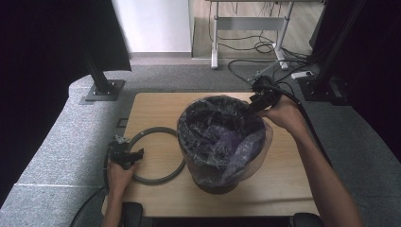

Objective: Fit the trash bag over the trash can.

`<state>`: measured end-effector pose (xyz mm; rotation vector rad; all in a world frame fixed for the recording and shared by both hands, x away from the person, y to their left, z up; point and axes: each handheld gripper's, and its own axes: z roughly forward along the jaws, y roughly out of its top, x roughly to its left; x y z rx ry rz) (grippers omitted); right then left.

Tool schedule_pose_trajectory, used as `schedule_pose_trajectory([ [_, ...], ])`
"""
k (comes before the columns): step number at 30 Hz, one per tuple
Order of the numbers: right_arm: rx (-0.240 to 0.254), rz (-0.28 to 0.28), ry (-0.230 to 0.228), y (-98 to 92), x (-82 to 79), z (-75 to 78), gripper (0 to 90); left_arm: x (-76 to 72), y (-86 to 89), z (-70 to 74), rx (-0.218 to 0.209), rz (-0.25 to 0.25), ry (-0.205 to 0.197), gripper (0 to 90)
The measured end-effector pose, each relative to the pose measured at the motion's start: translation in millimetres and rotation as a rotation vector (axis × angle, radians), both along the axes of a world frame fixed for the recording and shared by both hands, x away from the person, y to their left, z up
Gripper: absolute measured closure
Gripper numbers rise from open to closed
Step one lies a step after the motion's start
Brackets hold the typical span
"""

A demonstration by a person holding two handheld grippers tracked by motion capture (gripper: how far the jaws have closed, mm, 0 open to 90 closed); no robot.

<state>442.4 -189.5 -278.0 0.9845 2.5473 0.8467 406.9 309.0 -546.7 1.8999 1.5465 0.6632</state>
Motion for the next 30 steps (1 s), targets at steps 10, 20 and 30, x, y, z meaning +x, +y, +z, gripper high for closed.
schedule_pose_trajectory([
  [10, -0.018, -0.001, 0.094, -14.6, -20.0, -12.6, 65.1, -0.3, -0.8, 0.0, 0.0, 0.004, 0.0, 12.7],
  [20, -0.024, 0.069, 0.059, 10.4, 35.6, -18.1, 60.0, -0.3, -1.0, 0.0, -0.001, 0.004, 0.0, 12.6],
  [30, 0.016, -0.032, -0.081, -3.6, -8.5, 18.6, 27.2, 0.5, -1.1, 0.0, 0.0, 0.0, 0.0, 12.6],
])
